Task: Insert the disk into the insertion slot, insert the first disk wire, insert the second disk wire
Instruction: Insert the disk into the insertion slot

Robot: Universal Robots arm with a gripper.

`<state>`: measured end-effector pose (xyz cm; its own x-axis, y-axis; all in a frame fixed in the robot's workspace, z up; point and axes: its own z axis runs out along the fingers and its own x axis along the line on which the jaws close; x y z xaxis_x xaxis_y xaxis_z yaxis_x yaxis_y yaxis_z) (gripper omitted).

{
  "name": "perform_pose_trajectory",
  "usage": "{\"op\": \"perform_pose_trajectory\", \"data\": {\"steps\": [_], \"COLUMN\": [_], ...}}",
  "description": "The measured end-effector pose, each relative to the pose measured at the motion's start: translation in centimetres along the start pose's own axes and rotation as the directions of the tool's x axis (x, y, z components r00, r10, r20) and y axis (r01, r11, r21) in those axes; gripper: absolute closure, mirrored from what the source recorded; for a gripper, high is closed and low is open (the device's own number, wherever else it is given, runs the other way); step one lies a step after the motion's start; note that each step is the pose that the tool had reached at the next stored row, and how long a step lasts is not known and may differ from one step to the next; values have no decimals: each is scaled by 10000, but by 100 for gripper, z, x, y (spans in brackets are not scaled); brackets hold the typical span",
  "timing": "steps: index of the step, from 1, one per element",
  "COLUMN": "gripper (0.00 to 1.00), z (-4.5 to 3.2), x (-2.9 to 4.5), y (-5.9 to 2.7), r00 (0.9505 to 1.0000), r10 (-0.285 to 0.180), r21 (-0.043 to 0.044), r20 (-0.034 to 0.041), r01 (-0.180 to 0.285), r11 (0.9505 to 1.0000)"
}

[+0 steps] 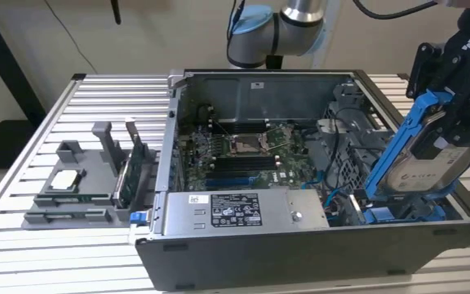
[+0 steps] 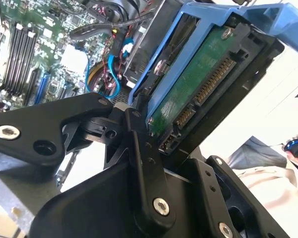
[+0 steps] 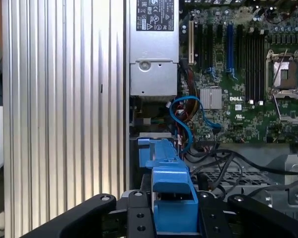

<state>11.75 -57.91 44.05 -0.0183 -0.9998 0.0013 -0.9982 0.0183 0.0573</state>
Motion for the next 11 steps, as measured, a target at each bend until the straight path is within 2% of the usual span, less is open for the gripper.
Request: {"op": "perform_pose_trajectory", "data": {"steps": [3, 8, 11], "gripper": [67, 67, 67], "z": [35, 77, 113], "x": [-1, -1, -1], "y": [-2, -5, -12], "r00": [10000, 9999, 9999], "r10": [0, -6, -8], "r21": [-10, -17, -18], "r20": [11, 106, 132], "r01": [0, 6, 8], "r11": [10000, 10000, 10000]}}
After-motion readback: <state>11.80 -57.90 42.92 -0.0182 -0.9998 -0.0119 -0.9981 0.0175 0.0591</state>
